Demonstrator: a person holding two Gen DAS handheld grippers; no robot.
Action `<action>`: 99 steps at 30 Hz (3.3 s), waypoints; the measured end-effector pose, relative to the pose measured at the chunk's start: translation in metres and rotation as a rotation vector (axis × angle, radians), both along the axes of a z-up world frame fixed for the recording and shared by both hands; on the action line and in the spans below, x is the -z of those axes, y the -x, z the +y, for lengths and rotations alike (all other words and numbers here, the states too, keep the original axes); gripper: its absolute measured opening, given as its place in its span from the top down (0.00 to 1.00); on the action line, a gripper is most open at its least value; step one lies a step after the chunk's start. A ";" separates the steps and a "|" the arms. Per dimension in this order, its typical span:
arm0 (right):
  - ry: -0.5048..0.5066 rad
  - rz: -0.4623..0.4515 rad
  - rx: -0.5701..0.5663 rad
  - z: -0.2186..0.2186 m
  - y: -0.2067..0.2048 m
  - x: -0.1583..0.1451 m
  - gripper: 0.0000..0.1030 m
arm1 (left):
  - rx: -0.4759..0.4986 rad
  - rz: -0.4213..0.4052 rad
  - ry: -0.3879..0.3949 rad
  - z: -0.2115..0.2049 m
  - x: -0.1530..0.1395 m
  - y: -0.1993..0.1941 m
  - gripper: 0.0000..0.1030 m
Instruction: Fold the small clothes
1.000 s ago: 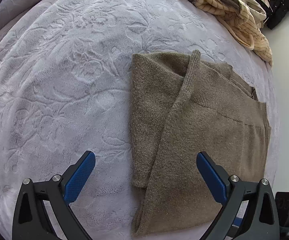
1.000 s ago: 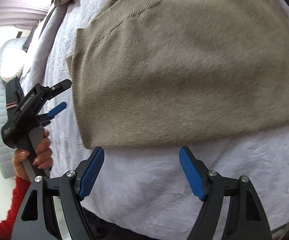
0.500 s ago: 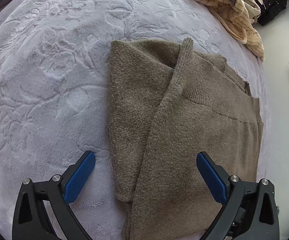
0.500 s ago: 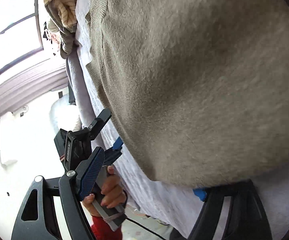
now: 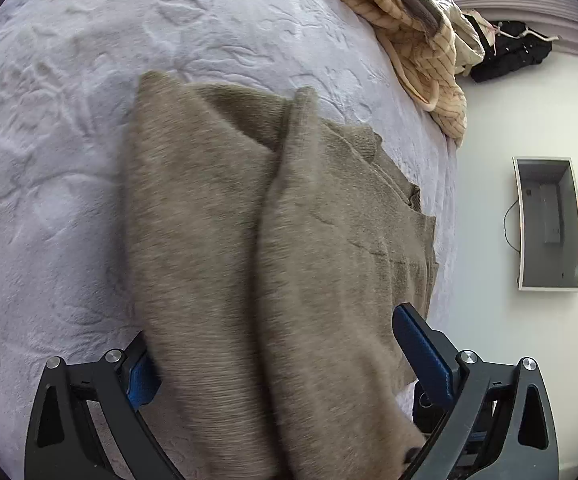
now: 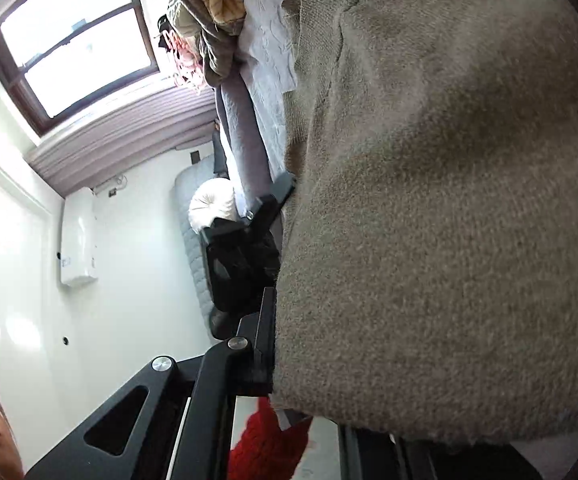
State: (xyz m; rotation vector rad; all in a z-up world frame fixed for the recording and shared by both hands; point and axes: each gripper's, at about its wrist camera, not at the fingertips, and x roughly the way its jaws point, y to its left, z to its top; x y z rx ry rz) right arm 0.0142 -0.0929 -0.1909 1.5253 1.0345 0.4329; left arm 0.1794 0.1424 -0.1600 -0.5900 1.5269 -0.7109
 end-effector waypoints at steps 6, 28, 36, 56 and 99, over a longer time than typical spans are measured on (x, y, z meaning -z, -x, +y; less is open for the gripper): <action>0.320 0.149 -0.285 0.020 -0.001 -0.003 0.86 | 0.131 -0.082 -0.198 -0.033 -0.002 0.004 0.49; 0.833 0.164 -0.310 -0.064 -0.003 -0.018 0.71 | 0.080 -0.147 -0.206 -0.038 -0.024 0.010 0.79; 0.695 0.117 -0.222 -0.092 0.014 -0.028 0.71 | 0.106 -0.268 -0.099 -0.085 -0.104 0.027 0.82; 0.547 0.121 0.129 -0.221 0.129 -0.029 0.71 | 0.511 -0.569 -0.496 -0.354 -0.087 0.122 0.81; 0.871 0.146 0.097 -0.306 0.054 -0.072 0.71 | 0.336 -0.656 -0.669 -0.229 -0.095 0.088 0.13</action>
